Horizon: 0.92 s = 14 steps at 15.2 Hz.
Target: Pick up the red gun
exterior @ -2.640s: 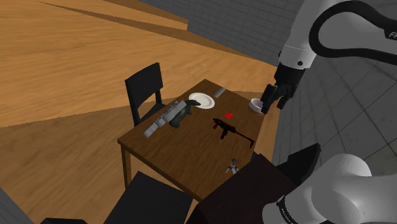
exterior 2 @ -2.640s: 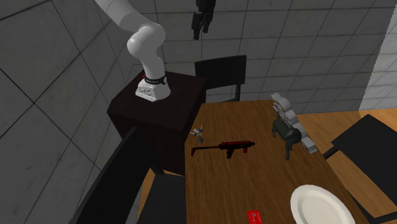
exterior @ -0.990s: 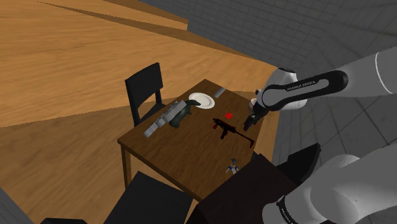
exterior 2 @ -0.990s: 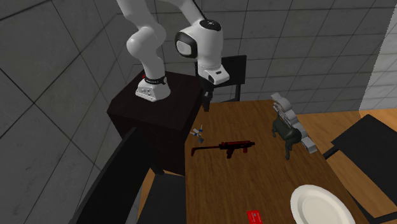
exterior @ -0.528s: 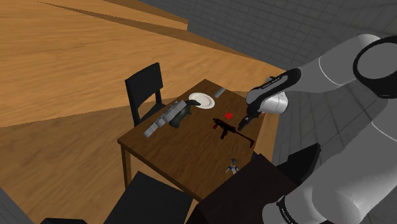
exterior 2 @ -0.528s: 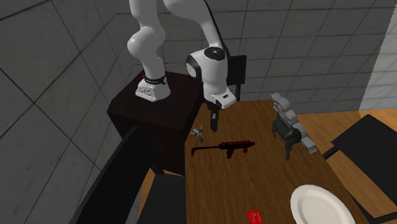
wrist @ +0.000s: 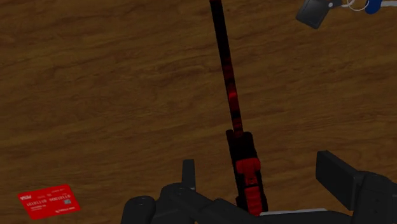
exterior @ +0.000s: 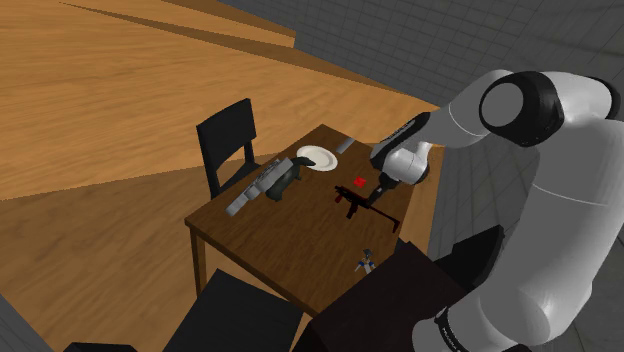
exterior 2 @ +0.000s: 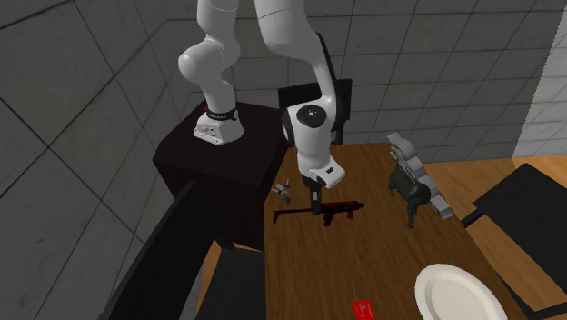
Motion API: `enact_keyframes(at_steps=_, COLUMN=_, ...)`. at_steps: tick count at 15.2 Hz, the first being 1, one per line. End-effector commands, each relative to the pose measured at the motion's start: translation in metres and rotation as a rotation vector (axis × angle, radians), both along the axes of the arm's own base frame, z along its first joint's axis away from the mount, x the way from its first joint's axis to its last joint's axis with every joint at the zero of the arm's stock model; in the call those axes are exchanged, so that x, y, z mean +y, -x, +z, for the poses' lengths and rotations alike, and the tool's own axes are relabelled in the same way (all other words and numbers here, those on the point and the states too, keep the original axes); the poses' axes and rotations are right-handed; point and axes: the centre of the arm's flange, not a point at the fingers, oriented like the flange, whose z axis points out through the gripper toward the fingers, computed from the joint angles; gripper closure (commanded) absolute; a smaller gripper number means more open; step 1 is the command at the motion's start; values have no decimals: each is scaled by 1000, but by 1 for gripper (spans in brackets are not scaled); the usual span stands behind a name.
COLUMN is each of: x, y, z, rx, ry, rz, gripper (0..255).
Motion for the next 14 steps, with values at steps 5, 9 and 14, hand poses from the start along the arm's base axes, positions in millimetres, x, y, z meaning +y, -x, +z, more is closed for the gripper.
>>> enact_keyframes(at_steps=5, x=-1, y=-4, z=-36, rx=-4, ry=-1, rz=3, gripper=0)
enact_keyframes(at_steps=9, x=0, y=-3, z=-45, rx=-4, ry=-1, rz=3, gripper=255)
enact_keyframes(at_steps=14, x=0, y=-3, z=-45, rx=-4, ry=-1, rz=3, gripper=255)
